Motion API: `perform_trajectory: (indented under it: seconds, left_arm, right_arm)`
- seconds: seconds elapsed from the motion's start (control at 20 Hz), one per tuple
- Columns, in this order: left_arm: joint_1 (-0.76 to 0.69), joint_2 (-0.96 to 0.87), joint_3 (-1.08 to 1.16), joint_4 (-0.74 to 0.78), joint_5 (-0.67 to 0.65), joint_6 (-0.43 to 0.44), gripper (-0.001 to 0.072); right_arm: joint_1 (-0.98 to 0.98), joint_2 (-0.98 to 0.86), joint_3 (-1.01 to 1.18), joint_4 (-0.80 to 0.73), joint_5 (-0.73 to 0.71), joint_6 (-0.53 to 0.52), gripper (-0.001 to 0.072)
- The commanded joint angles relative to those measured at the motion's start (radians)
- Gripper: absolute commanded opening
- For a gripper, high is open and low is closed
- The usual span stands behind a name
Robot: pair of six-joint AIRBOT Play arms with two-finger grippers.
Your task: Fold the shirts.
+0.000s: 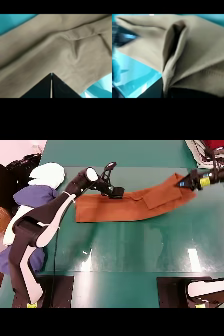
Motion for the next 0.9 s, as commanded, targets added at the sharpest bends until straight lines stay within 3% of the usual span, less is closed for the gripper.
perform_trajectory:
  seconds: [0.0, 0.25, 0.45, 0.85]
  left_arm:
    - [-0.034, -0.068, 0.049, -0.013, -0.001, -0.016, 0.0025]
    - [-0.075, -0.101, 0.049, -0.013, 0.019, -0.016, 0.0025]
    - [-0.064, -0.100, 0.053, -0.003, 0.002, -0.015, 0.0025]
    - [0.088, 0.015, 0.125, 0.208, -0.295, 0.003, 0.0025]
  right_arm:
    - [0.116, 0.003, 0.169, -0.001, 0.023, 0.099, 0.0012]
    - [0.285, -0.063, 0.360, -0.002, 0.019, 0.115, 0.0012]
    - [0.355, -0.061, 0.303, 0.001, -0.050, 0.085, 0.0012]
    - [0.416, -0.067, 0.295, 0.001, -0.113, 0.048, 0.0012]
